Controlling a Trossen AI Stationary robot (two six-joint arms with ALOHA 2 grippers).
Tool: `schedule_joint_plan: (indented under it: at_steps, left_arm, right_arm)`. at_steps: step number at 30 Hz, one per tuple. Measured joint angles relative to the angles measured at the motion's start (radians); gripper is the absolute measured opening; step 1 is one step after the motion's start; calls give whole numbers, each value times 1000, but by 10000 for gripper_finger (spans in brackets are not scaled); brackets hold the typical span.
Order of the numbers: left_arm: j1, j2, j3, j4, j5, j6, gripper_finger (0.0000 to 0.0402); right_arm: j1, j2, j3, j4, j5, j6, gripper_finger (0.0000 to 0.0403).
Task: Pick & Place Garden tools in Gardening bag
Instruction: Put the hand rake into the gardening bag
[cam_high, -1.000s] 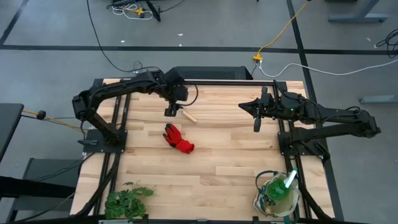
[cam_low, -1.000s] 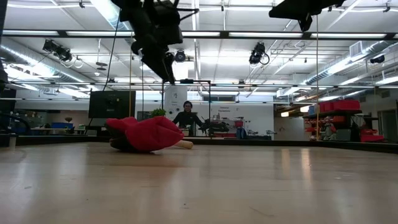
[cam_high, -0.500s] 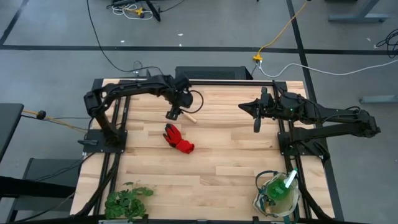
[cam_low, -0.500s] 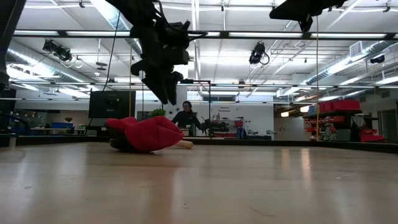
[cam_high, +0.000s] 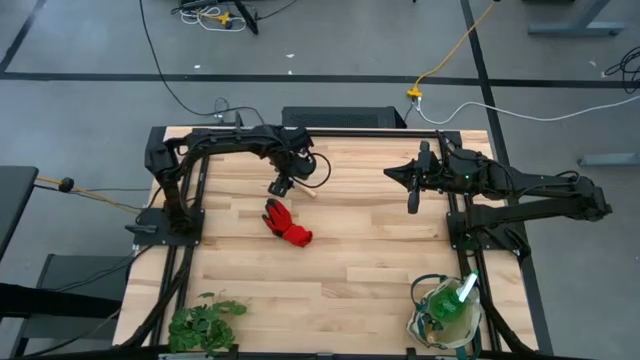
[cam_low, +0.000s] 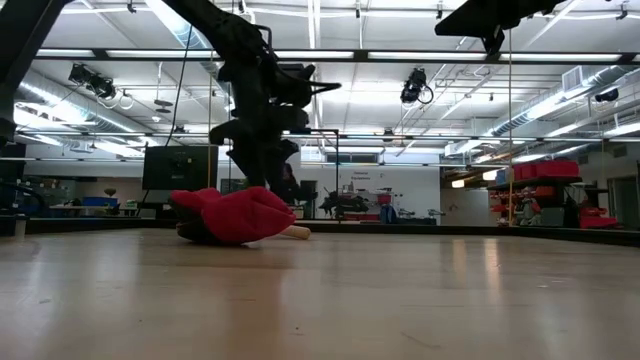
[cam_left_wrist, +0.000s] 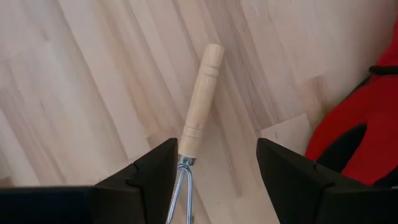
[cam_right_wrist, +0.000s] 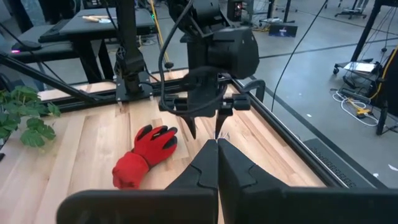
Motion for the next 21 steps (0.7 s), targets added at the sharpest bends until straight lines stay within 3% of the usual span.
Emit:
schedule_joint_plan:
  at_steps: [21]
  left_arm:
    - [-2,20,-2,19,0,52,227]
  right_arm:
    - [0,0,0,-6,0,0,0]
